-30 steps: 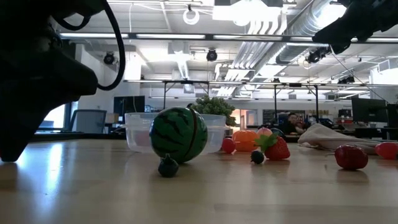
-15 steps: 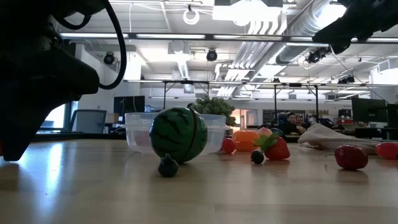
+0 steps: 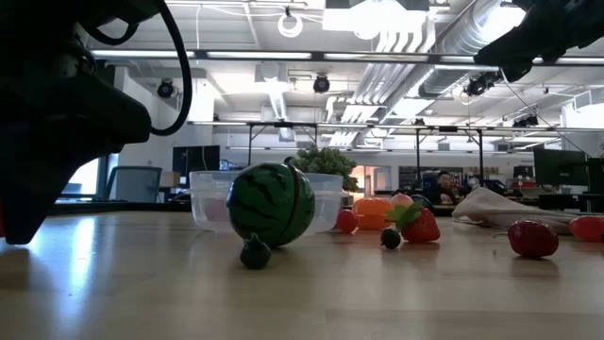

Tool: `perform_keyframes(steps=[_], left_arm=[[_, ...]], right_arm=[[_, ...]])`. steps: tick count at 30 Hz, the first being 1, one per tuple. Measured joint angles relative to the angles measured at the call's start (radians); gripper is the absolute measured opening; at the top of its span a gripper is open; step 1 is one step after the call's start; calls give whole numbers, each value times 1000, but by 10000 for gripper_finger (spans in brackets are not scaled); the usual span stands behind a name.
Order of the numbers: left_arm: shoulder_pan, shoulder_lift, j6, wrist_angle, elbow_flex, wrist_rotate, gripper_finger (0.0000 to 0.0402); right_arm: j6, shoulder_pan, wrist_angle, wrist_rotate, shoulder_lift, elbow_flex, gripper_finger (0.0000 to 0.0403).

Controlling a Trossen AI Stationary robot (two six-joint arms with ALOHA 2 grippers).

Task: Pick and placing Produce into tupperware
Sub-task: Put the red apple into the transparent bin

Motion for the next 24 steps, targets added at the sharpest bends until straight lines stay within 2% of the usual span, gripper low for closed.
perform_keyframes(steps=[19,24], left_arm=[[0,0,-9,1,0,-8,266],[0,0,-9,11,0,-15,304]], right_arm=[[0,0,0,0,0,0,52],[0,0,0,0,0,0,52]])
